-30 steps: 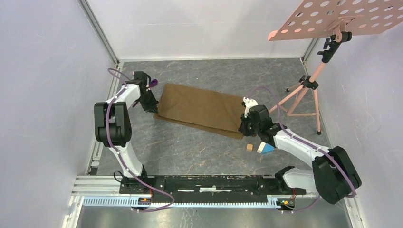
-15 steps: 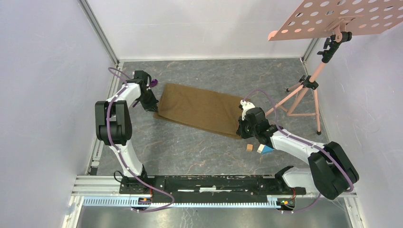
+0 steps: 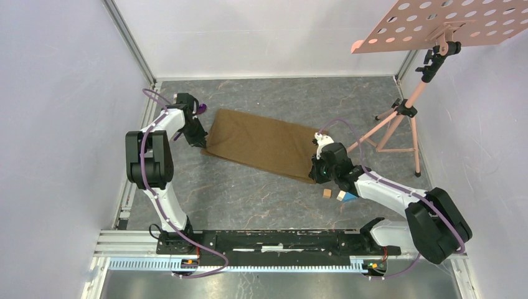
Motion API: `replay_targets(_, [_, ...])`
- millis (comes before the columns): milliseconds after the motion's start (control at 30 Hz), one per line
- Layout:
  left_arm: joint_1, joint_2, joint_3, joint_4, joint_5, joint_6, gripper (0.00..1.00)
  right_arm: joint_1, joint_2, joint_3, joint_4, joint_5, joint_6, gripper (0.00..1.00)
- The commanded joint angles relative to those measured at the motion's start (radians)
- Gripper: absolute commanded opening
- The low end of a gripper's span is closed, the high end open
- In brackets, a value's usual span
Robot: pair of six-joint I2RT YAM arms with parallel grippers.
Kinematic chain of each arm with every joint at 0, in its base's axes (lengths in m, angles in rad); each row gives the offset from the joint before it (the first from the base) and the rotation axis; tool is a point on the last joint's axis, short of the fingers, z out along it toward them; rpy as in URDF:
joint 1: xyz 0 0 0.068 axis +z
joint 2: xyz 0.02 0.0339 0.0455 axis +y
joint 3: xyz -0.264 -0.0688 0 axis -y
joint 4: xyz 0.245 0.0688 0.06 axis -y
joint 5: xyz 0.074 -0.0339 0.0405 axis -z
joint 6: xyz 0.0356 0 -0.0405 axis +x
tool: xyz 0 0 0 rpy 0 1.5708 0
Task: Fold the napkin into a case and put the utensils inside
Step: Fold and flatten the napkin at the center of the board.
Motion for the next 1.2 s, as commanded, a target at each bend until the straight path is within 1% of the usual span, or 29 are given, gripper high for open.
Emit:
replay_targets(0, [0.002, -0.024, 0.028, -0.003, -0.03, 0.046, 0.02, 0.006, -0.03, 0.001, 0.006, 0.009, 0.009, 0.02])
replay_targets(333, [0.001, 0.008, 0.031, -0.005, -0.013, 0.043, 0.02, 0.007, -0.026, -0.02, 0.014, 0.015, 0.015, 0.02])
replay_targets(1167, [0.0, 0.038, 0.043, -0.029, -0.051, 0.046, 0.02, 0.047, -0.04, -0.029, 0.011, -0.002, 0.041, 0.04])
